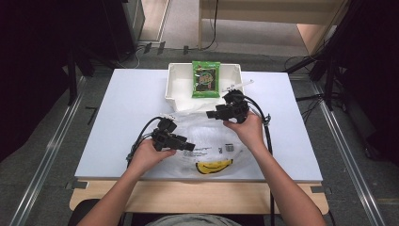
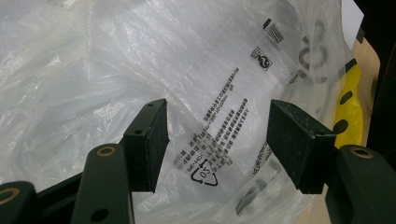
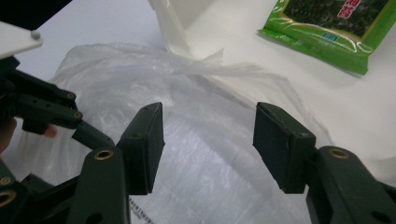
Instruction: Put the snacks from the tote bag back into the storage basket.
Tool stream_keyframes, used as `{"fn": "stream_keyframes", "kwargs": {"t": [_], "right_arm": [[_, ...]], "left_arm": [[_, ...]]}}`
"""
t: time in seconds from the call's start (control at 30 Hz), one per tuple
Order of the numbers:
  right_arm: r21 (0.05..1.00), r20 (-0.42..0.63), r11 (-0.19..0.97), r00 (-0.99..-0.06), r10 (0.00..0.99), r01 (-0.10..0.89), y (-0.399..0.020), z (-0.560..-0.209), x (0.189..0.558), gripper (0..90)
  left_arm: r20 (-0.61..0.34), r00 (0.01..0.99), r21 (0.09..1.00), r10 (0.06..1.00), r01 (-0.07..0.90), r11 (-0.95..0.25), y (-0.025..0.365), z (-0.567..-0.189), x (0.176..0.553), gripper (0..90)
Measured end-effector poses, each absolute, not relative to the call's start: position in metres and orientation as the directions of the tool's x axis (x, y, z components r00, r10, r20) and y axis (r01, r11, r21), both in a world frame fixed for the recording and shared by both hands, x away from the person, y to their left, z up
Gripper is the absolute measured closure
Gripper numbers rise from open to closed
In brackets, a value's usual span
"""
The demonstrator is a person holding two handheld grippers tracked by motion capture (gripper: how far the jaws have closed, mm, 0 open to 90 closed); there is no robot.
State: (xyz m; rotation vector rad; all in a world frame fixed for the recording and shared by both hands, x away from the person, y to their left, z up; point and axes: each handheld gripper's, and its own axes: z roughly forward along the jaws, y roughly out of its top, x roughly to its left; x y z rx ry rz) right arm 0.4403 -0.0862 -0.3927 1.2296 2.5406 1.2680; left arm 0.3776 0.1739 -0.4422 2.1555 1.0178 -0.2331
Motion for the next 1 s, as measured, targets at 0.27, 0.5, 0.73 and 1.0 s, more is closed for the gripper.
{"fn": "stream_keyframes", "kwargs": {"t": [0.27,0.5,0.73,1.0], "right_arm": [[0.708,0.289,0.35,-0.703,0.65,0.614,-0.091,-0.4,0.419,44.6],[0.71,0.284,0.355,-0.709,0.645,0.608,-0.098,-0.407,0.405,43.5],[0.71,0.276,0.361,-0.71,0.648,0.605,-0.105,-0.415,0.393,42.9],[0.735,0.263,0.349,-0.718,0.644,0.582,-0.11,-0.423,0.383,42.1]], "left_arm": [[-0.434,0.675,0.547,0.596,0.723,-0.421,0.176,-0.44,0.377,39.8],[-0.433,0.673,0.549,0.6,0.724,-0.418,0.178,-0.438,0.377,39.7],[-0.431,0.676,0.551,0.598,0.722,-0.418,0.179,-0.437,0.377,39.6],[-0.43,0.678,0.552,0.596,0.72,-0.421,0.18,-0.435,0.377,39.6]]}}
